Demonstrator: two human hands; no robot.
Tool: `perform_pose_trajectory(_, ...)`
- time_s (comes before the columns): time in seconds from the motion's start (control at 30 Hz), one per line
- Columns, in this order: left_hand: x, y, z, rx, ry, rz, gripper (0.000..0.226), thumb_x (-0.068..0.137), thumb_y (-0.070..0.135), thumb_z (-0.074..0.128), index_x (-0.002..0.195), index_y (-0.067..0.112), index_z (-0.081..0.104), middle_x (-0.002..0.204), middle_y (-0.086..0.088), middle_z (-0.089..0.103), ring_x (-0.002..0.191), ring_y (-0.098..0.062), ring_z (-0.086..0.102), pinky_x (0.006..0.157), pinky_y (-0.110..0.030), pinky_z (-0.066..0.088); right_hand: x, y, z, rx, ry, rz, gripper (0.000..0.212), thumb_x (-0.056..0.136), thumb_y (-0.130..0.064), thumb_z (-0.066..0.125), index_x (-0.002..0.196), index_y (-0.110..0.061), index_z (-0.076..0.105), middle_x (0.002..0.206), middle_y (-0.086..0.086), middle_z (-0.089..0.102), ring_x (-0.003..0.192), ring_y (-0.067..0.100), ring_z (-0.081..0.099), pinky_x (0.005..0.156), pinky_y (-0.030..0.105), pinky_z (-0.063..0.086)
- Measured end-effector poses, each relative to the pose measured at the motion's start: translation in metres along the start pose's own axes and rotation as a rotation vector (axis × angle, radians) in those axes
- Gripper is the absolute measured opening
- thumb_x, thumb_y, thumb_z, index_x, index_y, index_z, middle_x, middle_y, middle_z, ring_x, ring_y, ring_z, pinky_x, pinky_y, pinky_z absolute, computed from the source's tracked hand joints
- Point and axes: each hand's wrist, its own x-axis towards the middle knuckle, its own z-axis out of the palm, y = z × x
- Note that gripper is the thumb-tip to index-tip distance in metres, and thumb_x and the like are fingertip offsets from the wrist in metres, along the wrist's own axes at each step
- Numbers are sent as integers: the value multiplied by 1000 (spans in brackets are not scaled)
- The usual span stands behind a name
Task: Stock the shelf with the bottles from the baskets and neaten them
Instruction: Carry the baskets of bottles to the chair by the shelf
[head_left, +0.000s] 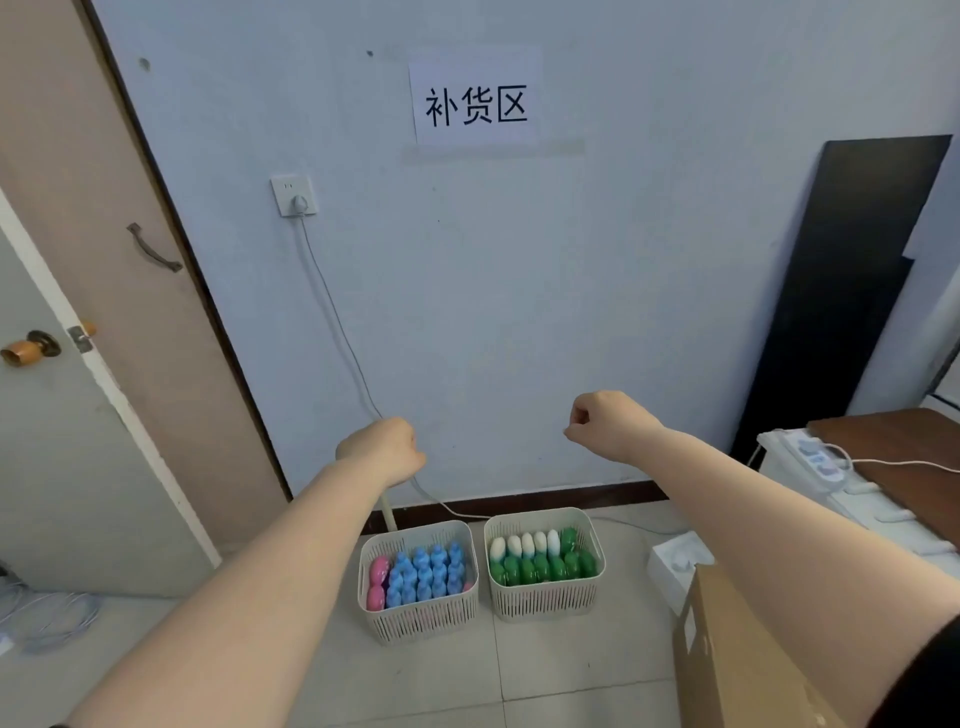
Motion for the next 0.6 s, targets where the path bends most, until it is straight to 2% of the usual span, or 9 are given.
perform_pose_trajectory(0.1,56,-3,4,5,12,15,13,79,14,47,69,17,53,74,1,52,72,-20,50,56,-22,31,49,0,4,8,9,38,8,89,-23,51,89,-16,54,94,0,57,91,23,57,73,32,45)
perform_pose_trajectory(0.23,121,-8,0,-2,8,41,15,81,16,46,80,16,62,82,1,57,78,-19,55,58,-22,33,105,-4,3,26,28,75,7,89,-22,50,88,-16,53,93,0,57,89,22,56,71,31,45)
perform_pose_trajectory(0.47,209,1,5,-16,-21,63,20,84,17,45,87,12,64,86,0,58,84,-21,57,59,-21,34,184,10,14,99,30,127,10,90,-21,50,90,-13,56,87,-1,55,81,20,53,71,32,44)
perform_pose_trajectory(0.6,253,11,31,-51,-85,53,15,84,18,45,77,15,58,82,-1,56,75,-20,52,57,-22,33,226,34,38,147,-27,155,11,90,-21,51,91,-11,56,85,-1,55,80,19,51,69,30,41)
